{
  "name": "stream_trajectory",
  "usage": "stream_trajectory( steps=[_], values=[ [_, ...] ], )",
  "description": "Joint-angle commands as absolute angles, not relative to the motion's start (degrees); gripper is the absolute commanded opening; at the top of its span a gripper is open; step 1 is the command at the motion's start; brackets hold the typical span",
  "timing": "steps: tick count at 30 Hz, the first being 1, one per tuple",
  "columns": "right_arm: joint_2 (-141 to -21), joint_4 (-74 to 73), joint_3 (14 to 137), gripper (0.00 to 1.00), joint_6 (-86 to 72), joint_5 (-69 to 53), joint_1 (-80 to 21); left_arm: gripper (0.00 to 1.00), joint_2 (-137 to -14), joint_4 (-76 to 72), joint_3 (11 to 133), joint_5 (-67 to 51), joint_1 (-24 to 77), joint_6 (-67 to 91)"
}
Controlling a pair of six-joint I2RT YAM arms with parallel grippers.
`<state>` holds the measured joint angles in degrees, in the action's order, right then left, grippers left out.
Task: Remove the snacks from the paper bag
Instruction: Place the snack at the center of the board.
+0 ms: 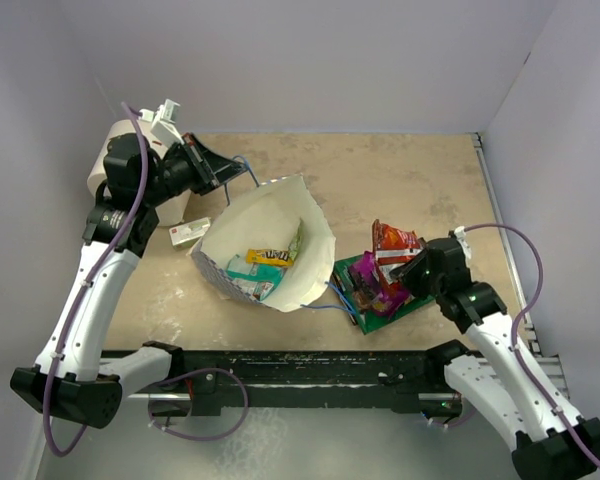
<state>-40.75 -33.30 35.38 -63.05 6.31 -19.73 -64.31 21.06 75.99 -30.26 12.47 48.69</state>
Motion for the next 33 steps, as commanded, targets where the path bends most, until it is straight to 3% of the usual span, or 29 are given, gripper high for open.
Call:
stream_trajectory(
  steps=[1,5,17,33],
  values=[
    [-40.59,-36.14,34.73,0.29,-59.82,5.83,-19.6,0.0,-62.45,18.92,75.31,-31.09,12.7,49.17],
    [-39.12,-39.49,38.98,0.48,-57.36,7.22,-19.6,0.0,-62.3,18.84,75.07,-30.95,12.74,49.52],
    [-39.99,-49.44,50.84,0.72,-52.54,11.89,-19.6,0.0,-64.05,17.91,75.23,-31.95,12.74,49.58],
    [-43.58,-53.91,62.38,0.81,-40.68,16.7,-19.6,0.0,-66.38,18.08,76.38,-33.74,12.7,48.78]
  ],
)
